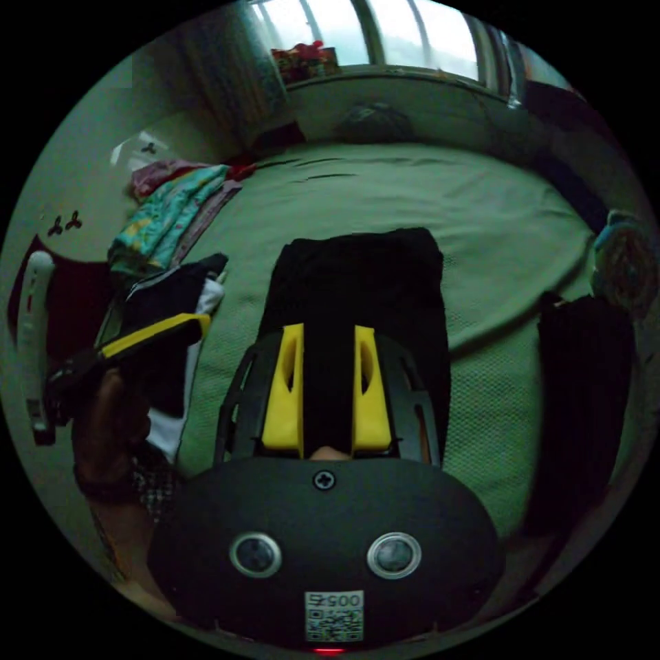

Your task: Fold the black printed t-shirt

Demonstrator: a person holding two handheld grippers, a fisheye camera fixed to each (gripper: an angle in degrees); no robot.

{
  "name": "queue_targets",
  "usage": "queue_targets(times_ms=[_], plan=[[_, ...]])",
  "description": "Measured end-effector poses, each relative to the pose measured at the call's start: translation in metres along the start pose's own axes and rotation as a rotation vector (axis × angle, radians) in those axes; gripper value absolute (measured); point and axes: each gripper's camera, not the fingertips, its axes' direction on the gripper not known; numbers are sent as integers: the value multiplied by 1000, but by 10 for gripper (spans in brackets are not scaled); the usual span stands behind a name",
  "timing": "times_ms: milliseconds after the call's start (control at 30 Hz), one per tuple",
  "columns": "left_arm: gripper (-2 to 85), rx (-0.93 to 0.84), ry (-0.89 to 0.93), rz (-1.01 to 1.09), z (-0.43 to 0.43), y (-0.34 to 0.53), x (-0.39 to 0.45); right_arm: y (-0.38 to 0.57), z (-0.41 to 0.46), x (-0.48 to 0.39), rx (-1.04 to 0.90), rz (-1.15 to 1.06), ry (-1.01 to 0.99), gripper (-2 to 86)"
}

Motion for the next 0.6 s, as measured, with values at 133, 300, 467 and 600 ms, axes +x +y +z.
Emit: queue_targets(times_ms=[133,300,467,600], plan=[[-7,39,-6,3,-5,1,8,-2,-9,4,28,-40,67,74],[-6,39,63,6,-6,3,16,4,-22,16,41,9,55,45],[-6,-2,-1,36,-6,8,27,12,-40,12,104,-23,92,20],[-6,0,-54,42,-9,13,30,18,-41,18,59,6,54,1]])
